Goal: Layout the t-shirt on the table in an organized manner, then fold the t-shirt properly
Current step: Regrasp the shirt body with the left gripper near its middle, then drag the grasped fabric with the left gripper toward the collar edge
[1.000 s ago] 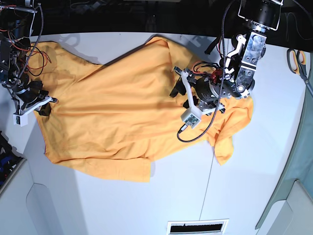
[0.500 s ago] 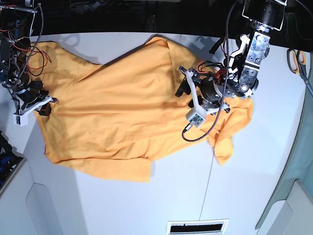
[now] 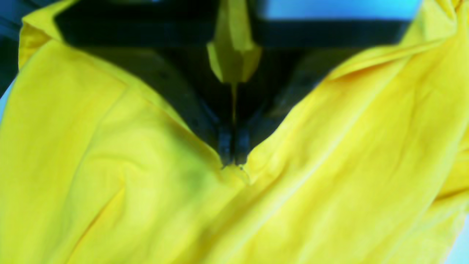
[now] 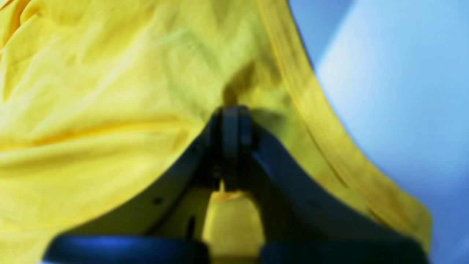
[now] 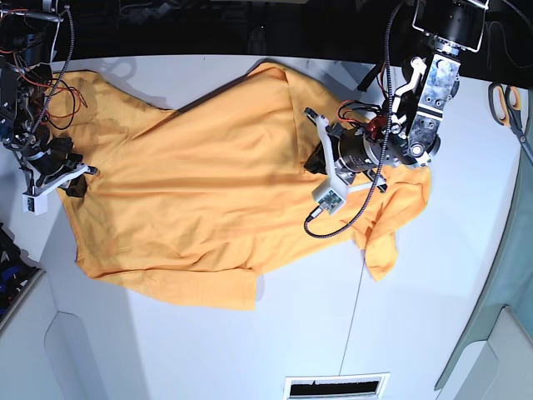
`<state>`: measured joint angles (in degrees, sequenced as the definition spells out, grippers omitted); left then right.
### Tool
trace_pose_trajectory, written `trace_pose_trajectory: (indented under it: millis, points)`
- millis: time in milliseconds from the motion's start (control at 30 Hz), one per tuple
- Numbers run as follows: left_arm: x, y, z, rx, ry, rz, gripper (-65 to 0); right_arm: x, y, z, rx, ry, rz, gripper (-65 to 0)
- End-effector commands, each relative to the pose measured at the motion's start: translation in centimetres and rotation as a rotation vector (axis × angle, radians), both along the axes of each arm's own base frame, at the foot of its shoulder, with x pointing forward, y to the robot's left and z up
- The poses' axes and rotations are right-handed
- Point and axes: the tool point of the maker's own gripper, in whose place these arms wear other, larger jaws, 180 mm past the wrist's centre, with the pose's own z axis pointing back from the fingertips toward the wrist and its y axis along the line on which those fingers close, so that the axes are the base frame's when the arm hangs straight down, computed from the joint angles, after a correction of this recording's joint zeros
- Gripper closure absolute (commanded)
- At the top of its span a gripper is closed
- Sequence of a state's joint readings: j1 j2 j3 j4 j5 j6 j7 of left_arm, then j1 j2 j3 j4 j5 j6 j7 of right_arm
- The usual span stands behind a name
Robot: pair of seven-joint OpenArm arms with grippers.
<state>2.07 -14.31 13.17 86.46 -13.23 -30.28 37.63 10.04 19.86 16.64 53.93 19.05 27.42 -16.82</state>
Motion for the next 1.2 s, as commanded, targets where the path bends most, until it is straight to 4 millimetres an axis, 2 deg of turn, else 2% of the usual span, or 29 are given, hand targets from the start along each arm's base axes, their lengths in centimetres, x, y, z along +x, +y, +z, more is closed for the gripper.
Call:
trace_pose_trajectory:
  millis: [0,100,200,300,600,800,900,1033,1167]
  points:
    - [1.1,0.3,1.2,-0.006,-0.046,-0.007,0.0,1.2,-0.9,1.5,-0.012,-0.045,-0.007,0.0]
    - [1.4,1.7,1.8,0.026,-0.067,-0.010,0.0,1.2,-0.9,1.5,-0.012,-0.045,-0.007,0.0]
    - [1.8,3.7,3.7,0.068,-0.105,0.004,0.0,1.2,-0.9,1.5,-0.012,-0.045,-0.007,0.0]
    - [0.9,5.4,5.3,0.121,-0.131,-0.025,0.0,1.2,-0.9,1.5,-0.012,-0.046,-0.008,0.0]
    - [-6.5,7.3,6.4,0.208,-0.097,-0.154,0.0,1.2,-0.9,1.5,-0.013,-0.047,-0.008,0.0]
    - [-11.9,6.2,6.6,0.216,-0.031,-0.234,0.0,1.2,-0.9,1.5,-0.013,-0.046,-0.007,0.0]
    - [-13.5,6.4,6.2,0.245,-0.003,-0.249,0.0,1.2,-0.9,1.5,-0.013,-0.046,-0.008,0.0]
    - [-14.5,8.1,5.2,0.330,0.025,-0.210,0.0,1.2,-1.0,1.5,-0.015,-0.046,-0.008,0.0]
    - [-16.5,9.0,4.3,0.376,0.088,-0.220,0.0,1.2,-1.0,1.5,-0.015,-0.047,-0.008,0.0]
